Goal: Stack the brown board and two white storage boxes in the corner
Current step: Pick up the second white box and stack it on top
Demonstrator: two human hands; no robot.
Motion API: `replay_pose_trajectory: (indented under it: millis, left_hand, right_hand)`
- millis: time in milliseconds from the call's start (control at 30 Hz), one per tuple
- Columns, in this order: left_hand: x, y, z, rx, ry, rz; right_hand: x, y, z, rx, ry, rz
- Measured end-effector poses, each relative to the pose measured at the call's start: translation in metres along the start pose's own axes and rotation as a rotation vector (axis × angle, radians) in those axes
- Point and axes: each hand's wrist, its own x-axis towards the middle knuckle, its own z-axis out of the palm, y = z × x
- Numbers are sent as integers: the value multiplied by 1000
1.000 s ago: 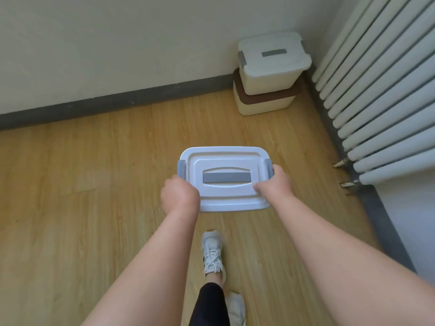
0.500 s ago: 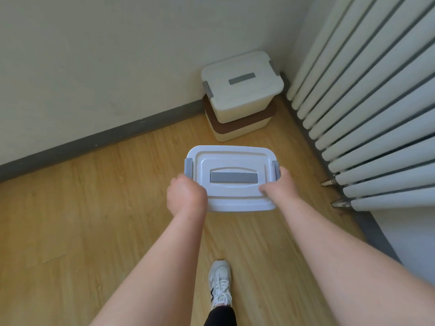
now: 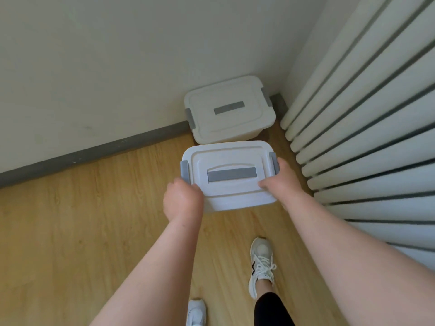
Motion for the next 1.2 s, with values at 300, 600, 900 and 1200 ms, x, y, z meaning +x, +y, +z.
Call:
replay_pose_trajectory:
  millis: [300, 600, 900, 1200]
  left_hand:
    - [47, 87, 15, -97, -17, -87]
    - [112, 137, 16, -280, -20, -61]
    - [186, 172, 16, -260, 10, 47]
    - [214, 182, 29, -213, -2, 23]
  right_hand:
    - [92, -58, -45, -118, -38, -74]
    - [170, -119, -47, -140, -11, -114]
    - [242, -170, -33, -181, 10, -158]
    - [268, -180, -26, -198, 34, -176]
